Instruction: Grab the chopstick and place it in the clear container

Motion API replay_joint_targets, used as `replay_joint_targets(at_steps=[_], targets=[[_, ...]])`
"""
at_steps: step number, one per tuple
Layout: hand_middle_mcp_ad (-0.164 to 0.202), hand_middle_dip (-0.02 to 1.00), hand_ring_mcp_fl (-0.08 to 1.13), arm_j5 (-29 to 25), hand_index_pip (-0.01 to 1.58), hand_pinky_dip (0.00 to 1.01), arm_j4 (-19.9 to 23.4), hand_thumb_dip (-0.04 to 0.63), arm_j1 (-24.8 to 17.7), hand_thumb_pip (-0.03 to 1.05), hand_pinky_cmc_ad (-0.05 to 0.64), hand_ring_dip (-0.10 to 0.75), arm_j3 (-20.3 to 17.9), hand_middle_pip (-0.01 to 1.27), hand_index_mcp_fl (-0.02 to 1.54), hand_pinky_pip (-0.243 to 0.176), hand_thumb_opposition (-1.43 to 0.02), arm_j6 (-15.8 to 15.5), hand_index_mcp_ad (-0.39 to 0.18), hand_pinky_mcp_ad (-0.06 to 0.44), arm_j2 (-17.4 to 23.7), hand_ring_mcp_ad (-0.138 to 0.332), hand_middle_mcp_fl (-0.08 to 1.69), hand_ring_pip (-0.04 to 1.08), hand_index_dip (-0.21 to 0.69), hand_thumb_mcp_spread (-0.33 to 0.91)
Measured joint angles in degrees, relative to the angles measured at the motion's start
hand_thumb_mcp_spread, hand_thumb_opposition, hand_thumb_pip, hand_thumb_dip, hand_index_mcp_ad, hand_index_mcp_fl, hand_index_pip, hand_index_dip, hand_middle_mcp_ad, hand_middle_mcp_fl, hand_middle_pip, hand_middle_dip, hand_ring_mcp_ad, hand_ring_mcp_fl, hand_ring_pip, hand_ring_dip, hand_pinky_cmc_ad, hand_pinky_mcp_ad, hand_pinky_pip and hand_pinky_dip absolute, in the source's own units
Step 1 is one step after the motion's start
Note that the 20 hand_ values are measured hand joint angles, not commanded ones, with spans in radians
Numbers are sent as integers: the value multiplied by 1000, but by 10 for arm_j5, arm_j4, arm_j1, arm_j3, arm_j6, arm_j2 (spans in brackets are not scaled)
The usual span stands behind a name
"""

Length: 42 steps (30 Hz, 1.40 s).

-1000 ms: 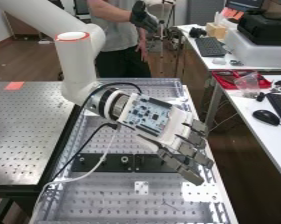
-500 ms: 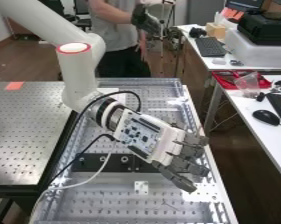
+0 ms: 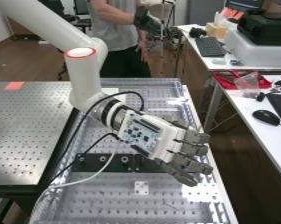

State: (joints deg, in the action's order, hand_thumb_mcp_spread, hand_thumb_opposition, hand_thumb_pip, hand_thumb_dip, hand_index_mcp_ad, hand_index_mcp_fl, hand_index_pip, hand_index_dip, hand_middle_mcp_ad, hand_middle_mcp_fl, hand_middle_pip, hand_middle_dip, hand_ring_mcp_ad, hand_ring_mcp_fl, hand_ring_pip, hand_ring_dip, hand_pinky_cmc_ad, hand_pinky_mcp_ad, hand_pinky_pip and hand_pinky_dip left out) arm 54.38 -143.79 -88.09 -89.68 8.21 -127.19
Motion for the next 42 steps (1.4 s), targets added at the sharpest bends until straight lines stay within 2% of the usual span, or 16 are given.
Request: replay_joint_targets(at_steps=[11, 13, 17, 20, 26, 37, 42], targets=[[-12, 639, 342, -12, 1408, 271, 13, 258, -7, 728, 332, 489, 3, 757, 138, 47, -773, 10, -103, 264, -6, 51, 380, 117, -24, 480], [-12, 639, 342, -9, 1405, 271, 11, 258, -7, 731, 328, 489, 4, 775, 119, 51, -775, 17, -103, 244, -7, 54, 382, 117, -26, 503], [-12, 639, 377, -2, 1393, 271, 12, 258, -9, 731, 332, 489, 3, 777, 101, 51, -775, 33, -103, 244, -8, 54, 377, 115, -26, 503], [-10, 641, 429, 1, 1311, 271, 18, 260, -11, 731, 330, 489, 2, 773, 103, 51, -775, 33, -105, 248, -8, 52, 456, 103, -24, 503], [-12, 641, 449, 1, 1211, 271, 19, 260, -13, 731, 337, 489, 2, 723, 257, 51, -775, 22, -105, 244, -7, 54, 522, 87, -26, 497], [-10, 641, 548, -15, 1253, 251, 20, 260, -16, 667, 342, 489, 10, 709, 487, 51, -775, 9, -105, 248, -12, 52, 693, 87, -38, 531], [-10, 641, 572, -18, 1251, 215, 19, 260, -17, 649, 360, 489, 15, 709, 543, 65, -785, 2, -105, 244, -14, 51, 735, 86, -37, 545]])
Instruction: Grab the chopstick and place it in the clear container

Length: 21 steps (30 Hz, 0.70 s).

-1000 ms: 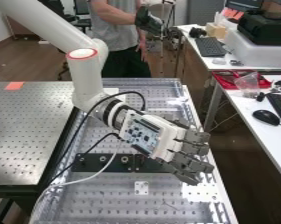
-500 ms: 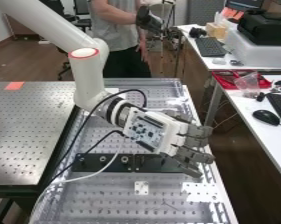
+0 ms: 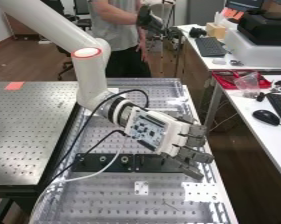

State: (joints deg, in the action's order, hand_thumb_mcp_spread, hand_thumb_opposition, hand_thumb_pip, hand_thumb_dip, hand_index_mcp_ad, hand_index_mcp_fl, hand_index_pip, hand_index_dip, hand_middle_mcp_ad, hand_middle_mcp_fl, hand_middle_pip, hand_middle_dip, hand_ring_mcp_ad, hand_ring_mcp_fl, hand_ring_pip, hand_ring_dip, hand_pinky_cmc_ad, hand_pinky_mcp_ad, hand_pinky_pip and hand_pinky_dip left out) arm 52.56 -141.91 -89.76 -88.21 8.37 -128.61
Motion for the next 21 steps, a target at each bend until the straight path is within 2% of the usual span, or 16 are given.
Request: replay_joint_targets(at_steps=[2, 5, 8, 17, 21], targets=[[-12, 641, 579, 0, 1251, 218, 0, 260, 0, 614, 361, 489, 1, 693, 572, 75, -805, -6, -105, 248, -1, 54, 749, 86, -37, 565], [-10, 642, 599, 0, 1264, 204, -2, 260, 1, 613, 380, 487, 4, 695, 576, 77, -808, -12, -105, 248, -1, 52, 771, 86, -38, 578], [-10, 648, 599, 2, 1264, 195, -6, 260, 2, 613, 379, 494, 5, 691, 590, 96, -819, -16, -105, 248, -1, 52, 785, 91, -38, 579], [-10, 649, 599, 9, 1225, 195, -18, 260, 6, 632, 393, 494, 7, 661, 592, 98, -836, -19, -105, 248, 1, 52, 789, 93, -38, 576], [-10, 649, 588, 14, 1206, 195, -22, 260, 8, 658, 391, 494, 8, 646, 543, 98, -836, -17, -105, 248, 1, 52, 791, 80, -37, 576]])
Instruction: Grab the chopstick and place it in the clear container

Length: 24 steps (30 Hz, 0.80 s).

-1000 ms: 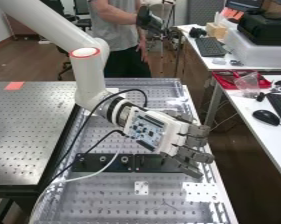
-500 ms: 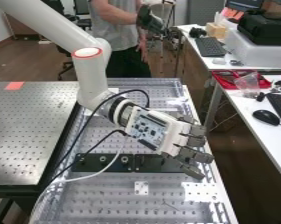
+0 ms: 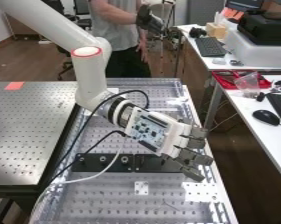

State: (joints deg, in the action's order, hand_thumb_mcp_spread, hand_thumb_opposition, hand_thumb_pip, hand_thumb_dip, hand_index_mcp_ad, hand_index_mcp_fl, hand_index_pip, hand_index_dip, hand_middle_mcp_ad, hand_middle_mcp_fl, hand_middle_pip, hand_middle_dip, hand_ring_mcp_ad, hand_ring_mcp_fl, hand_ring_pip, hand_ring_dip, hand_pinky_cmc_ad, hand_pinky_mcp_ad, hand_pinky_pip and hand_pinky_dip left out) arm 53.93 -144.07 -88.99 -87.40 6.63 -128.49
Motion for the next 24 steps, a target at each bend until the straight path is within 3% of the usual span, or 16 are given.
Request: replay_joint_targets(at_steps=[10, 24], targets=[[-12, 649, 557, -7, 1164, 195, 3, 253, 0, 665, 393, 494, -1, 632, 490, 98, -834, 0, -105, 246, 0, 54, 733, 80, -38, 550], [-10, 649, 569, -11, 1148, 195, 6, 251, 1, 654, 393, 494, -1, 618, 557, 98, -834, 0, -105, 246, -2, 52, 782, 79, -37, 541]])
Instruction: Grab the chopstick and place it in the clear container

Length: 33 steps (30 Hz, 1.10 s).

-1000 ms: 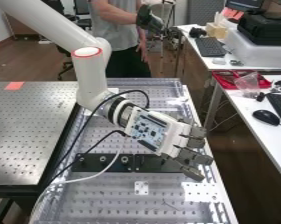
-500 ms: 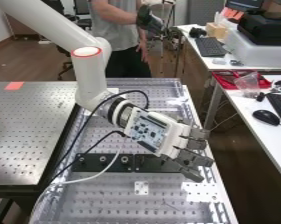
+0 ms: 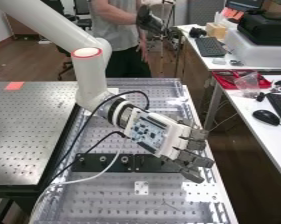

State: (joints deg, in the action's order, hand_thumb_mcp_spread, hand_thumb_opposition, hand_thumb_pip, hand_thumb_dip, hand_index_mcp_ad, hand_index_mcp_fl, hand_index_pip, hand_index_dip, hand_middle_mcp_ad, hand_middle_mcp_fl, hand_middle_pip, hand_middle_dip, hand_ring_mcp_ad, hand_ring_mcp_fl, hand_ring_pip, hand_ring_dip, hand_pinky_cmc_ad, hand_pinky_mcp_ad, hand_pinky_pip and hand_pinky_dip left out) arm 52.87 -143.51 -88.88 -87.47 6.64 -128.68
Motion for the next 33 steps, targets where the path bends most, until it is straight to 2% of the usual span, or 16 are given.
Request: replay_joint_targets(at_steps=[6, 8, 12, 15, 17, 24, 27, 28, 33], targets=[[-10, 649, 576, -5, 1169, 195, 4, 251, 0, 644, 393, 494, -1, 613, 614, 98, -862, -2, -105, 246, 0, 52, 787, 82, -37, 545], [-12, 654, 597, -8, 1230, 195, 9, 251, 0, 576, 393, 494, -2, 620, 660, 98, -918, -6, -110, 246, 0, 51, 878, 82, -42, 569], [-12, 705, 646, -16, 1237, 195, 24, 250, -1, 574, 393, 494, -3, 784, 707, 98, -981, -16, -106, 246, 0, 54, 1134, 87, -42, 578], [-10, 726, 689, -20, 1178, 195, 34, 253, -2, 531, 396, 497, -4, 778, 771, 99, -1000, -21, -105, 246, 0, 51, 1138, 84, -45, 614], [-12, 726, 721, -24, 1145, 195, 45, 253, -4, 527, 415, 497, -6, 747, 808, 99, -1018, -26, -103, 264, 0, 51, 1171, 99, -42, 634], [-12, 730, 848, -36, 1021, 190, 58, 250, -7, 525, 428, 497, -4, 686, 899, 106, -1021, -40, -105, 264, -4, 51, 1236, 99, 2, 667], [-12, 730, 869, -34, 1002, 194, 54, 250, -8, 517, 428, 499, 0, 646, 923, 120, -1018, -40, -105, 265, -5, 51, 1253, 99, 3, 675], [-10, 730, 869, -33, 986, 195, 51, 250, -8, 517, 429, 499, 2, 646, 935, 129, -1026, -40, -105, 281, -6, 51, 1267, 99, 7, 679], [-10, 730, 866, -23, 988, 195, 44, 250, -7, 503, 426, 499, 4, 614, 949, 129, -1030, -42, -103, 297, -6, 51, 1271, 101, 35, 681]])
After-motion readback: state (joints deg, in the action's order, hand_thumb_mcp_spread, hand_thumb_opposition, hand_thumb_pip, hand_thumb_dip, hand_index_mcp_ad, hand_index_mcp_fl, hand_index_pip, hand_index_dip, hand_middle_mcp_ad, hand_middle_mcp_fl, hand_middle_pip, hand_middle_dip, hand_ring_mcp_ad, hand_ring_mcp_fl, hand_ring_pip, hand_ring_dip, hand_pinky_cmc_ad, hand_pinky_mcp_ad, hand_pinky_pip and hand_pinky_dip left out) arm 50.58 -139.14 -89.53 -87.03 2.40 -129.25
